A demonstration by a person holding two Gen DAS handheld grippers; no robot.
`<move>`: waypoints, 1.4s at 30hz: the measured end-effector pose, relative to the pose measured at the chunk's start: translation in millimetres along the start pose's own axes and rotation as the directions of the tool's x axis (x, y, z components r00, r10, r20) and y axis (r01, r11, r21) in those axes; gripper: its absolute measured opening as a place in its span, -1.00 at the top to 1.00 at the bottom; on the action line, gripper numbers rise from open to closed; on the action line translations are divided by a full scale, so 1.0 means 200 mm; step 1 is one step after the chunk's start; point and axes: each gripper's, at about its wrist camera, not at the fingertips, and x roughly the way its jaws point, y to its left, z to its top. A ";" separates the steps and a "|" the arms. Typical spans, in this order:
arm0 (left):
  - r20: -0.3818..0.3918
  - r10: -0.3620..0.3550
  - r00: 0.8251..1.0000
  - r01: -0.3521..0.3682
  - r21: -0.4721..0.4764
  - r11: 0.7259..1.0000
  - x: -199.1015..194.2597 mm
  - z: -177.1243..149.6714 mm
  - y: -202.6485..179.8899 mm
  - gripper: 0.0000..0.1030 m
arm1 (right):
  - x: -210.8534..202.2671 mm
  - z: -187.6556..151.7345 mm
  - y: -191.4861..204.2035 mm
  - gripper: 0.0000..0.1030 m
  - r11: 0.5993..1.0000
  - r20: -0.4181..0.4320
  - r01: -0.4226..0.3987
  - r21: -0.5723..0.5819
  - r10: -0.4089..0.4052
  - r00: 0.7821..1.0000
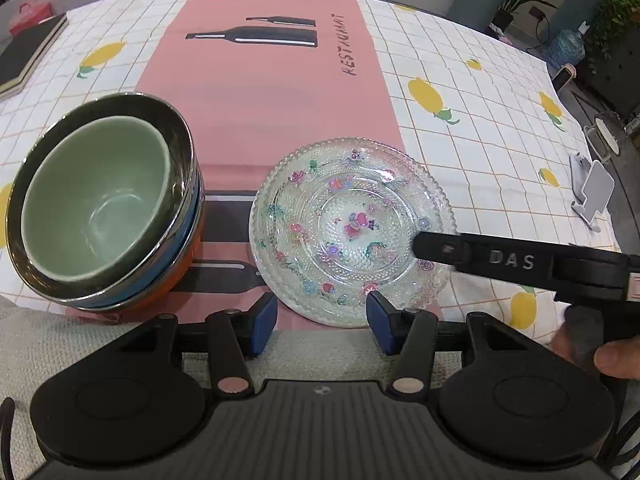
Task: Organize plates and bowls
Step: 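Lower the second glass plate onto the first glass plate and open both tools, then move the left tool to the rim of the steel bowl stack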
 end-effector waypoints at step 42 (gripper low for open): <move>0.371 0.104 0.923 -0.102 -0.024 0.994 -0.67 0.03 0.35 -0.39 | -0.69 0.27 0.72 -0.69 0.975 0.295 0.158 -0.159 -0.105 0.950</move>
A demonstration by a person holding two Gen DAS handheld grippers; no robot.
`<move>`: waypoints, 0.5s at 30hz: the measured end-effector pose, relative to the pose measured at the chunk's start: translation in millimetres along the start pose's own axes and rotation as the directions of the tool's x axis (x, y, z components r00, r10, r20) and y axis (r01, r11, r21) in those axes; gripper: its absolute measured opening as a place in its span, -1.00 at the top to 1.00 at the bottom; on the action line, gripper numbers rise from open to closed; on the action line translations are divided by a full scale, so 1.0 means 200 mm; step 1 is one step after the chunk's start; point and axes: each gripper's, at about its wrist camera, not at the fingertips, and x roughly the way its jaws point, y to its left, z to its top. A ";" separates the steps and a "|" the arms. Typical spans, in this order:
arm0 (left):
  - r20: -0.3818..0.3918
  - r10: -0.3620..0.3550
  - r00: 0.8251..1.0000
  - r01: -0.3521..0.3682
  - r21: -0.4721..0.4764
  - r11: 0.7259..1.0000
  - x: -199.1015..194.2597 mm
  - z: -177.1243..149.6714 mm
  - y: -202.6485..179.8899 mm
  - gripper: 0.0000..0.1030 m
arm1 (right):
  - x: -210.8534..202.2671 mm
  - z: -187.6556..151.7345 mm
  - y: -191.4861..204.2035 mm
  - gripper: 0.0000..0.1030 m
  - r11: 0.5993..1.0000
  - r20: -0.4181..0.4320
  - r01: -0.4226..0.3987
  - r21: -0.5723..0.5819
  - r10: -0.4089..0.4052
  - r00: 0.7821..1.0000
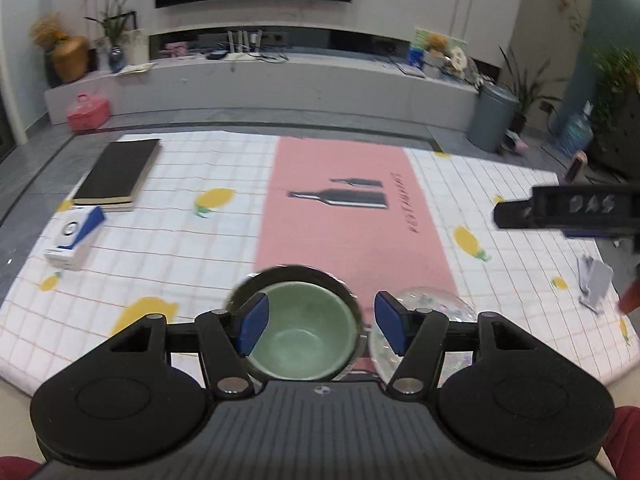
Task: Organize plates and bowls
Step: 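Move the left tool to the rim of the steel bowl stack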
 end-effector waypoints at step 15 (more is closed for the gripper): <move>-0.012 0.040 0.999 -0.040 -0.069 0.997 0.02 -0.03 0.28 -0.40 | -0.01 -0.03 0.41 -0.69 0.997 0.132 -0.070 -0.023 0.072 0.989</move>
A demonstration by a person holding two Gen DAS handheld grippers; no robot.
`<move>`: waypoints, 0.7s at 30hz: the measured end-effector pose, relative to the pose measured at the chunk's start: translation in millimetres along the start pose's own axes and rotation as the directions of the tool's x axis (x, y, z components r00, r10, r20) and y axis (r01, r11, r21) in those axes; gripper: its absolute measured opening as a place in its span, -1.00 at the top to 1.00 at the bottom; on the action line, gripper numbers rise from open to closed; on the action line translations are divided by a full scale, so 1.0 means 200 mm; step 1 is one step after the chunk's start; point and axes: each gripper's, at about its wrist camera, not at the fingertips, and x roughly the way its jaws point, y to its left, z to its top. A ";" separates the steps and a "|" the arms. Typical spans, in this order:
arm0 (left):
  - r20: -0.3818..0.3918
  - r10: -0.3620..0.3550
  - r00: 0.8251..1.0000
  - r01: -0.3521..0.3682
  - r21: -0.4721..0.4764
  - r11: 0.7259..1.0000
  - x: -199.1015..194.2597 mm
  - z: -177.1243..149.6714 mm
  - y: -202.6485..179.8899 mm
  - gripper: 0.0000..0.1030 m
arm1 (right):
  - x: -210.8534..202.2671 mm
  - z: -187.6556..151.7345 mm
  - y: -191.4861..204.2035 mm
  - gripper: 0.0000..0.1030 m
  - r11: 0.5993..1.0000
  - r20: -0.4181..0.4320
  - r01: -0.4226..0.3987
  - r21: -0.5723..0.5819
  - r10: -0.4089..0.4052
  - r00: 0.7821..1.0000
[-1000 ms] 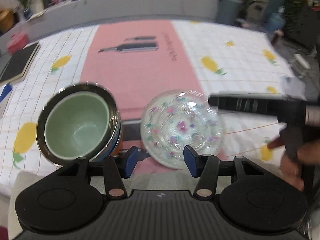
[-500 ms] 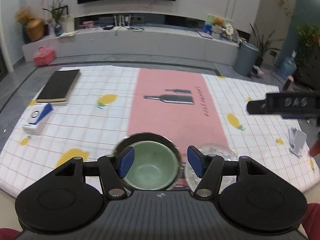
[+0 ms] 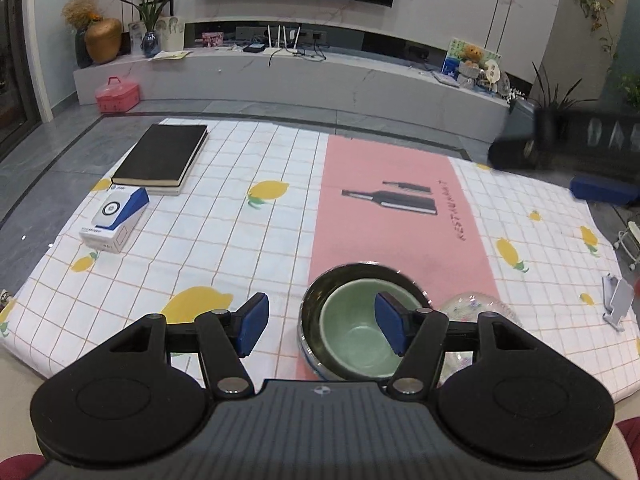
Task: Organize plates and bowls
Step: 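Move the left tool to the rim of the steel bowl stack, then grasp the steel bowl stack rim with the left tool while the right tool grips its side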
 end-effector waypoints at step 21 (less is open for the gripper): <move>-0.200 0.009 0.980 0.001 0.052 0.999 0.35 -0.11 -0.03 -0.39 | 0.56 -0.37 -0.18 -0.44 0.977 -0.277 -0.137 0.165 0.180 0.944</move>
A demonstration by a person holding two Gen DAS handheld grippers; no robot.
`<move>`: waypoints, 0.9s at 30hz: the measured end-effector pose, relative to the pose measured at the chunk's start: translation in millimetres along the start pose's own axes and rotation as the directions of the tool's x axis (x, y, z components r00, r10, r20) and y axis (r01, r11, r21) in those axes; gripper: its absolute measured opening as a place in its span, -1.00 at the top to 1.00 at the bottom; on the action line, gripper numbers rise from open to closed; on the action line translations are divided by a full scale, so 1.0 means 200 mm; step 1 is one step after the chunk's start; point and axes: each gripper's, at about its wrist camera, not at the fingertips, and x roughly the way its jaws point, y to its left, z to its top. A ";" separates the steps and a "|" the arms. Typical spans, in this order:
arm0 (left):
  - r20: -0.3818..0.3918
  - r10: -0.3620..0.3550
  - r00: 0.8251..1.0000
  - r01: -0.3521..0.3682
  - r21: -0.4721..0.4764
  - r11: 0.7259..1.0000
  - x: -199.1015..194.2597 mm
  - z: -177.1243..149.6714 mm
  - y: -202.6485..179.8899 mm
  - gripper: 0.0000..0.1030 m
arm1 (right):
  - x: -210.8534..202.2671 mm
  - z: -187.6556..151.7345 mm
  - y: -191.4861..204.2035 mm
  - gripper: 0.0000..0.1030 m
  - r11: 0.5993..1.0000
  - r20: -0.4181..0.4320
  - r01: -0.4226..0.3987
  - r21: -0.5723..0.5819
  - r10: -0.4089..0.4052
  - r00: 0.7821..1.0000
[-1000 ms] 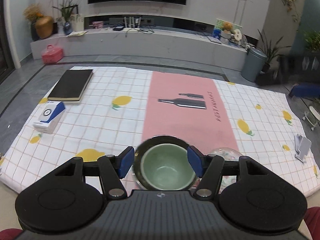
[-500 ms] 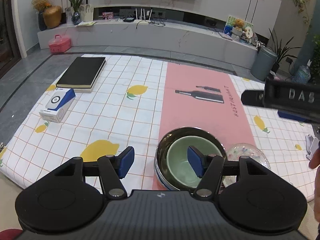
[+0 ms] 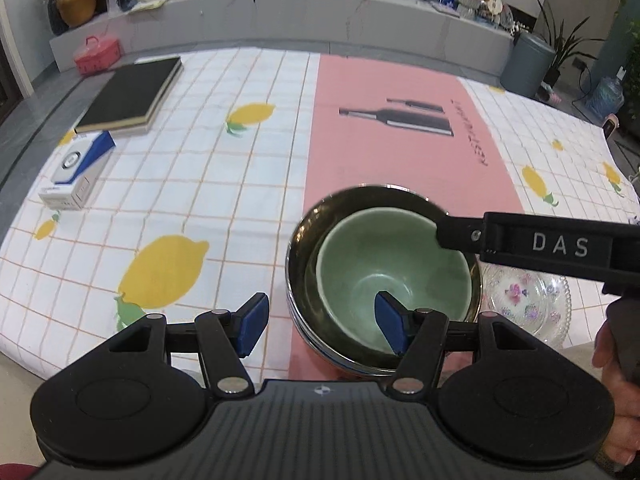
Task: Organize plates and bowls
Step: 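Grasp the steel bowl stack rim with the left tool while the right tool grips its side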
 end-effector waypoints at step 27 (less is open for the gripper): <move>-0.079 -0.150 0.986 0.137 -0.145 0.980 0.25 -0.01 0.11 -0.38 | 0.36 -0.06 -0.16 0.01 0.965 -0.183 -0.165 0.205 0.203 0.962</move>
